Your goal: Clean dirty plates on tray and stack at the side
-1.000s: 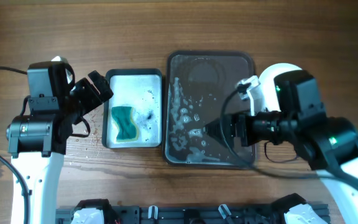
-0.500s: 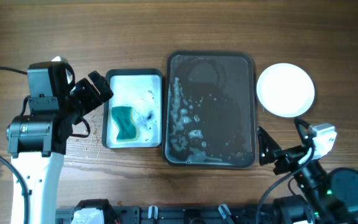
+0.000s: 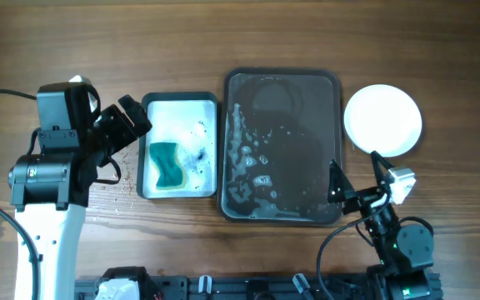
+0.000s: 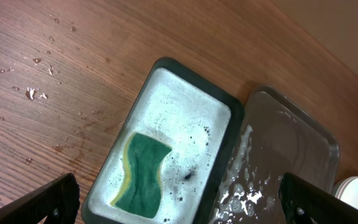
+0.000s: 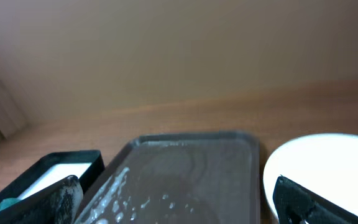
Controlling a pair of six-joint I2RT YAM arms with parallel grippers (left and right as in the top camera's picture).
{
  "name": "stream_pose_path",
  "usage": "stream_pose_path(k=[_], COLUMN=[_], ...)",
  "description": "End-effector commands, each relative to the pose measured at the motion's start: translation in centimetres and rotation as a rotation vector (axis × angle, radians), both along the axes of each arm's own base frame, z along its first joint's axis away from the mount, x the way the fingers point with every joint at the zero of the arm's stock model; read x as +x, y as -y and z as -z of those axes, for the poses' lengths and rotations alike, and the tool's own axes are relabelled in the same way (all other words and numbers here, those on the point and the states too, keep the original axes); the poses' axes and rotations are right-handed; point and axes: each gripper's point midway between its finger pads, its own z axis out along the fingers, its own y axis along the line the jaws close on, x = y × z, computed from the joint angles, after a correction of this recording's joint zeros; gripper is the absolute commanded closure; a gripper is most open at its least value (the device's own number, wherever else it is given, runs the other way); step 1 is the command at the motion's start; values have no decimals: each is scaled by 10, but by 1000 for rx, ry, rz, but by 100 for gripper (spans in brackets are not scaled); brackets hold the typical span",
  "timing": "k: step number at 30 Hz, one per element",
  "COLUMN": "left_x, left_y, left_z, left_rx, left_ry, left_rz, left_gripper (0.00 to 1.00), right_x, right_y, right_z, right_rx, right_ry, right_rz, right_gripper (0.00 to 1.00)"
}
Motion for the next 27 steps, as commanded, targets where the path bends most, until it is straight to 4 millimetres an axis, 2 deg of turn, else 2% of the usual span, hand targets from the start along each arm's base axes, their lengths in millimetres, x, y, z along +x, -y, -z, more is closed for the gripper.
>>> stream_pose_path(k=[1,18,23,24,27], left_x=[2,0,-30,-38,-53], left_y=[0,0,-2,-9,-8], left_z=[-6,-5,-21,-26,-49], left_rx=[-7,-7,21,52,66], left_ry=[17,17,120,161,361], left_rz=[1,2,-2,-25,-20], left_gripper=[0,0,0,0,0], right_x=[0,1,1,1,1], right_y=[5,5,5,5,5], right_z=[-5,-5,-5,-5,-5], right_rx=[55,55,54,55,55], right_ry=[8,7,7,7,7], right_rz=[27,27,27,27,27], right_gripper=[0,0,0,0,0])
